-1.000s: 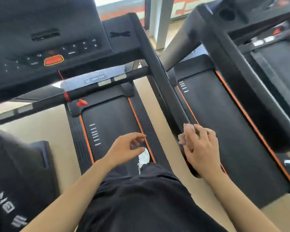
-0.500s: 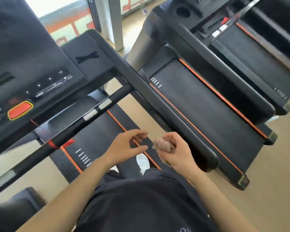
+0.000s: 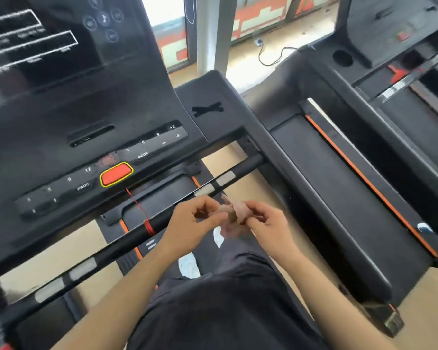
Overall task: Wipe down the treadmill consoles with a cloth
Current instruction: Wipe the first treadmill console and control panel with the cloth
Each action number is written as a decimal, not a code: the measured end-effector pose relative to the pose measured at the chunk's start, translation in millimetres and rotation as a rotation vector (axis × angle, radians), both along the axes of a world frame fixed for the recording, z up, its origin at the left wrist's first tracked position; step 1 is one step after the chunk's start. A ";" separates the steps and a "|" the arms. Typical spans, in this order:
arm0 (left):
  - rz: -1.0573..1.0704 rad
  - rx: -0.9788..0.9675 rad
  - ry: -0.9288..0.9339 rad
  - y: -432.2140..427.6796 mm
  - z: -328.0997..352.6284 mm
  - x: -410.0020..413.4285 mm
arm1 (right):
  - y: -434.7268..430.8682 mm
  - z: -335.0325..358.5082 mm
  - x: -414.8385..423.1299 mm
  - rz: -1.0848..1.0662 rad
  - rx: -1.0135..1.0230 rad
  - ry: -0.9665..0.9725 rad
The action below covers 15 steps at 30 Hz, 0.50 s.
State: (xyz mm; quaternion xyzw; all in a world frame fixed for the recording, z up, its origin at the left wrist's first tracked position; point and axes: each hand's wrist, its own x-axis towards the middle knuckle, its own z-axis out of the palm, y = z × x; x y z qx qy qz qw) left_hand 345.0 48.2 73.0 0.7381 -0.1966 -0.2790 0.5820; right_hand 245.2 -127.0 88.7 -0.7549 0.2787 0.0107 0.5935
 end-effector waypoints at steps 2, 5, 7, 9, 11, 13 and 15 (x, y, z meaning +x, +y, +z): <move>0.051 -0.002 -0.010 4.7 4.4 10.8 | -2.3 -2.6 19.7 -0.028 -0.089 0.047; 0.091 0.006 -0.032 7.9 10.6 26.7 | -8.1 4.7 48.6 0.095 -0.082 0.002; 0.110 0.025 -0.047 7.5 14.7 34.9 | -11.6 9.3 66.3 0.281 -0.029 -0.057; 0.126 0.049 -0.074 5.5 20.3 42.8 | -14.3 9.8 85.6 0.402 0.025 -0.062; 0.153 0.079 -0.123 3.8 26.9 51.2 | -18.0 7.5 107.3 0.477 0.018 -0.072; 0.200 0.122 -0.152 4.8 31.7 59.9 | -25.1 6.6 127.4 0.517 0.020 -0.086; 0.273 0.168 -0.178 8.2 34.5 66.0 | -35.1 5.9 143.7 0.546 0.049 -0.083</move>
